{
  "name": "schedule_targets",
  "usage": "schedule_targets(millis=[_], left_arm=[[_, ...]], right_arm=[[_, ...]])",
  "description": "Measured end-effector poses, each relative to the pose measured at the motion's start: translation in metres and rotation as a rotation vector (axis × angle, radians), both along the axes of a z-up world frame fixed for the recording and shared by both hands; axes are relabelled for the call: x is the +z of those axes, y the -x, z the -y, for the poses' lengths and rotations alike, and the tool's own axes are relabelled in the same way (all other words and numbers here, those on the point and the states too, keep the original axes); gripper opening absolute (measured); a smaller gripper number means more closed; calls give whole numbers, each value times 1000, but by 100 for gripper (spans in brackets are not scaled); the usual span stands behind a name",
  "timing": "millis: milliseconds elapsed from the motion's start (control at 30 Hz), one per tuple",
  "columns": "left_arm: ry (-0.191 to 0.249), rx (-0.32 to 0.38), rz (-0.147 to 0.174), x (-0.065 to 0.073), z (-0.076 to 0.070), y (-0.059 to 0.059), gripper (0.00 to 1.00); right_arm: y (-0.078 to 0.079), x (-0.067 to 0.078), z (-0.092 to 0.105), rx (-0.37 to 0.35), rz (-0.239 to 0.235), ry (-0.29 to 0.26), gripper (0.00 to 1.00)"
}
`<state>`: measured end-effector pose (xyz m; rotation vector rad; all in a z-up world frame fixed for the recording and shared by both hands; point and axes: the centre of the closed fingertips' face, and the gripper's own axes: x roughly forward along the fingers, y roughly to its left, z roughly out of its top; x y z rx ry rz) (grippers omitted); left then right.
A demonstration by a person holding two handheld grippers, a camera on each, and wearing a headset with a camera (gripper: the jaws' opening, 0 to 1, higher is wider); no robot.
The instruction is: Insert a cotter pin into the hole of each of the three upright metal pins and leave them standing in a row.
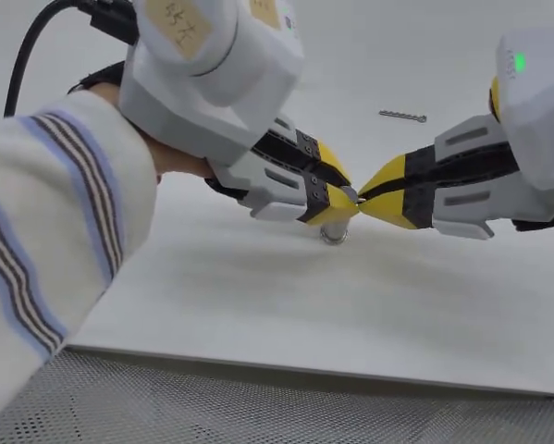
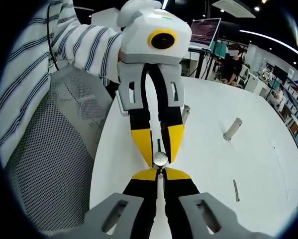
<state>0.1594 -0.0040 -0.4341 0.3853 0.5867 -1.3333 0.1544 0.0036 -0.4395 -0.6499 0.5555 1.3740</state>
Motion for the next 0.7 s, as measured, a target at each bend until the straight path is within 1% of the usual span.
schedule_targets(millis=[67,100,133,233,300,333,367,433,467,500,600,700], left_arm=[[-1,3,-3,0,0,0,10],[3,19,-24,1,1,0,10],[3,26,-27,1,0,0,10],[3,9,-5,3,1,1,10],[11,4,4,5,2,1,10],[28,8,13,9,3,-1,9],[37,14,21,12,3,-2,9],[52,19,33,13,1,-6,13],[58,24,38,16,0,-7,17],[67,25,49,19,-1,-7,21],[87,30,53,24,-5,-5,26],[106,29,46,27,-10,1,30]], right_arm=[[1,1,0,-3,-4,-6,0],[1,1,0,-5,-1,-2,0],[1,1,1,-3,2,2,2],[3,-1,2,-2,16,17,15],[4,-1,3,-8,12,19,15],[5,-1,3,-18,5,15,15],[5,-1,3,-26,0,9,15],[6,-1,2,-51,-16,-12,16],[6,0,2,-63,-26,-24,17],[6,1,0,-85,-36,-49,18],[7,2,-2,-119,-68,-94,20],[9,1,-7,-148,-110,-140,20]])
